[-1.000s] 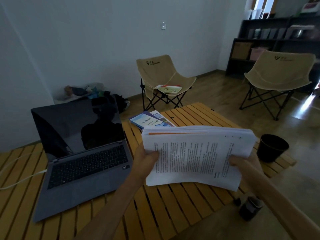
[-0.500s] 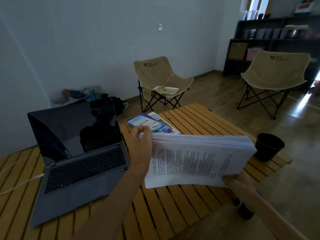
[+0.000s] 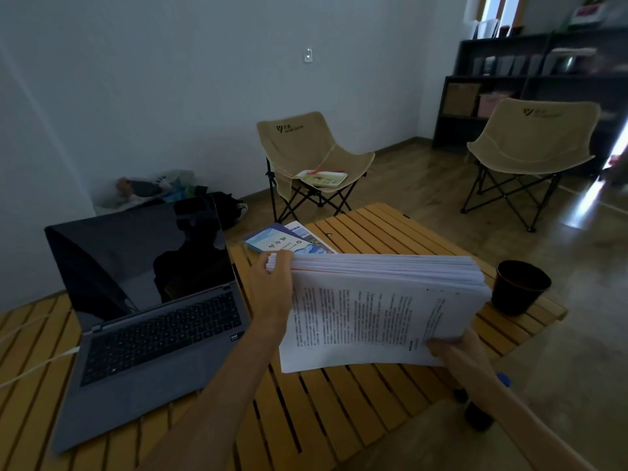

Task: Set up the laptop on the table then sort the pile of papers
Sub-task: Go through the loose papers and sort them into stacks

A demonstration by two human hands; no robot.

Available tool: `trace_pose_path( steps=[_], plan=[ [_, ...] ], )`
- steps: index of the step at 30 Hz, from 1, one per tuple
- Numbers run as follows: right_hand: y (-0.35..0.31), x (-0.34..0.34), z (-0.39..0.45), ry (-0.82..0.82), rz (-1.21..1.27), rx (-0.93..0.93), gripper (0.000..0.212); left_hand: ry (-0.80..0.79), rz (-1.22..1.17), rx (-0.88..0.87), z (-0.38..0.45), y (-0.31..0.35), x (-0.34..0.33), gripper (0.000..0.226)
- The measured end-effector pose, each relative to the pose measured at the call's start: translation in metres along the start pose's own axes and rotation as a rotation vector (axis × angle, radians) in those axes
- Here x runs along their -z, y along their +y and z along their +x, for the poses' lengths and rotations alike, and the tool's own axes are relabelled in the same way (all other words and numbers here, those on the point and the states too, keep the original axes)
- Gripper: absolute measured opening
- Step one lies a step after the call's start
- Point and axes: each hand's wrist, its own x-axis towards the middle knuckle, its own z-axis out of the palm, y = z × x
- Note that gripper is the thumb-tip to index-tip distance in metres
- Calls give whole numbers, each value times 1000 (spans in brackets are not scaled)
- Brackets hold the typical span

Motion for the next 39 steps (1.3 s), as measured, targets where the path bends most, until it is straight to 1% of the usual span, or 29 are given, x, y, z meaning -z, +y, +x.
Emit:
trace_pose_path(
  steps=[5, 8, 11, 14, 17, 20, 22, 23, 24, 27, 28, 29, 31, 33, 34, 35, 37, 39],
  plan=[
    [1, -4, 3, 53, 66, -9, 29, 52, -9, 15, -1, 1, -6, 20],
    [-7, -1, 5, 45, 88, -2, 29, 72, -3, -33, 3, 5, -6, 21],
    [-9, 1, 4, -11, 88, -11, 33, 30, -1, -49, 4, -4, -2, 21],
    [-15, 1, 9, -5, 110, -1, 34, -40, -25, -40, 2, -4, -3, 24],
    [-15, -3, 10, 24, 145, 41, 23, 6, -51, -21, 5, 0, -6, 19],
    [-12, -5, 5, 11, 167, 86, 25, 31, -53, -42, 6, -2, -6, 22],
    [-10, -5, 6, -21, 151, 64, 24, 25, -65, -20, 7, -4, -7, 22],
    [-10, -4, 7, -29, 146, 37, 27, 6, -86, 6, 9, -5, -7, 24],
    [-10, -2, 10, -30, 141, 7, 31, -25, -136, 38, 12, -6, -6, 32],
    [-12, 6, 17, -57, 136, -53, 34, -174, -267, 142, 19, -19, 9, 75],
    [-13, 7, 19, -68, 136, -59, 34, -240, -266, 156, 17, -29, 16, 81],
    [-14, 7, 20, -74, 135, -54, 33, -296, -236, 156, 14, -39, 21, 79],
    [-16, 6, 21, -74, 127, -39, 32, -318, -92, 81, 2, -53, 29, 65],
    [-16, 3, 20, -70, 118, -32, 32, -330, 61, -4, -7, -63, 33, 34],
    [-14, 2, 20, -59, 115, -37, 32, -326, 86, 11, -8, -68, 33, 30],
    [-13, 1, 19, -50, 116, -46, 32, -314, 94, 55, -7, -72, 34, 36],
    [-13, 0, 18, -35, 125, -50, 29, -304, 30, 146, -1, -76, 37, 38],
    [-14, 0, 19, -31, 140, -43, 24, -330, 1, 186, 5, -78, 34, 38]
  ],
)
